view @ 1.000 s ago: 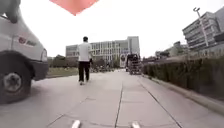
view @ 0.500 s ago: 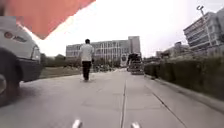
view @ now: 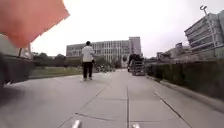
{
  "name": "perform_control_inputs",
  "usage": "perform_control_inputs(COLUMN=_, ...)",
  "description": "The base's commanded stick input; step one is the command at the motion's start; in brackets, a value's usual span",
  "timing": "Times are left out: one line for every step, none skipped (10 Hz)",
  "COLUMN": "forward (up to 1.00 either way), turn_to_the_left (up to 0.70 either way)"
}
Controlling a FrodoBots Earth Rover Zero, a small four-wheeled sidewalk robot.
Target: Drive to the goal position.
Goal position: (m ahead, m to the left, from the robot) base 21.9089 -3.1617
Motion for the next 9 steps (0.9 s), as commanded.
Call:
perform_control_inputs(forward=0.7, turn_to_the_left=0.0)
perform_control_inputs(forward=0.7, turn_to_the_left=0.0)
perform_control_inputs(forward=0.7, turn_to_the_left=0.0)
perform_control_inputs(forward=0.7, turn_to_the_left=0.0)
perform_control_inputs(forward=0.7, turn_to_the_left=0.0)
perform_control_inputs(forward=0.7, turn_to_the_left=0.0)
perform_control_inputs(forward=0.7, turn_to_the_left=0.0)
perform_control_inputs(forward=0.7, turn_to_the_left=0.0)
perform_control_inputs(forward=0.7, turn_to_the_left=0.0)
